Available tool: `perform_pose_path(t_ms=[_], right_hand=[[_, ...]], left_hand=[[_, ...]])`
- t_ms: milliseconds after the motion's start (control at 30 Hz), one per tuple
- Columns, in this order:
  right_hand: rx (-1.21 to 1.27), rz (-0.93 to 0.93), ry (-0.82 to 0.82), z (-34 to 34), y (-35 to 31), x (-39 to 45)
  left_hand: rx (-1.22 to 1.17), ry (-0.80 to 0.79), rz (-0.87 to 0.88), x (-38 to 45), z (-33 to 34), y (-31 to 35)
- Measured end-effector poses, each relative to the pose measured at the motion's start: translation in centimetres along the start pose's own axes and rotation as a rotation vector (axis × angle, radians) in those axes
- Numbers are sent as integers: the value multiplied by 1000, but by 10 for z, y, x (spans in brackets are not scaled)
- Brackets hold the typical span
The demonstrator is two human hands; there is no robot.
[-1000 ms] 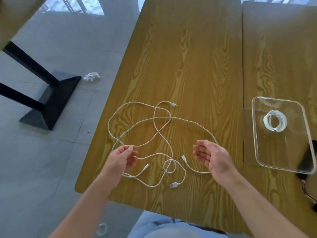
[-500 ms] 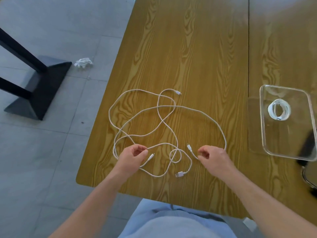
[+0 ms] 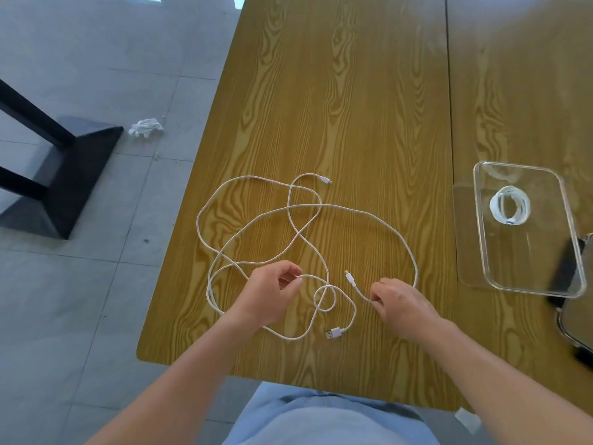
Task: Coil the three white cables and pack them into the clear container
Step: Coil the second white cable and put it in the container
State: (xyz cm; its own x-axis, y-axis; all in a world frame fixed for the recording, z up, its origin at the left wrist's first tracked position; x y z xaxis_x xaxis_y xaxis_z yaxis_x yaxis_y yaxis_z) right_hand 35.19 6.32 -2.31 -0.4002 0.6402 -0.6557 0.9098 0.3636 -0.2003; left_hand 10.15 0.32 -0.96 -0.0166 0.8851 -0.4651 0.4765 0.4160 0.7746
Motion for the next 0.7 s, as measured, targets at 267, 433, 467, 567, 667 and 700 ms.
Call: perform_pose_path(t_ms=[267, 433, 467, 567, 667, 700], right_hand=[[356, -120, 101, -45, -20, -25], [444, -267, 252, -82, -33, -38], [466, -291, 268, -88, -35, -41], [505, -360, 299, -112, -42, -49], [545, -413, 323, -139, -50, -55], [562, -426, 327, -147, -51, -55]], left_hand=[[458, -44, 617, 7, 3, 61], [488, -153, 737, 18, -7, 94], [470, -176, 732, 18, -9, 98], [397, -243, 736, 17, -19, 114], [326, -219, 777, 13, -32, 133], [272, -194, 768, 12, -38, 137]])
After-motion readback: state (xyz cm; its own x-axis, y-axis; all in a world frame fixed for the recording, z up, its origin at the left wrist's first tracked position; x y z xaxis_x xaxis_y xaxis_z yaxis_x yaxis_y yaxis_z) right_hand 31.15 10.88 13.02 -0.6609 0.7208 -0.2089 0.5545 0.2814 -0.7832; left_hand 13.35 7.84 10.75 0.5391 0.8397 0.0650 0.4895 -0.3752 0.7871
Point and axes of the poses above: each hand's wrist, its own x-axis towards the middle knuckle, its own z-axis out of the palm, y = z × x, the point moved 3 cm from there along x, towards the middle knuckle, and after that the axes turned 6 degrees about -y, right-handed, at the moved point
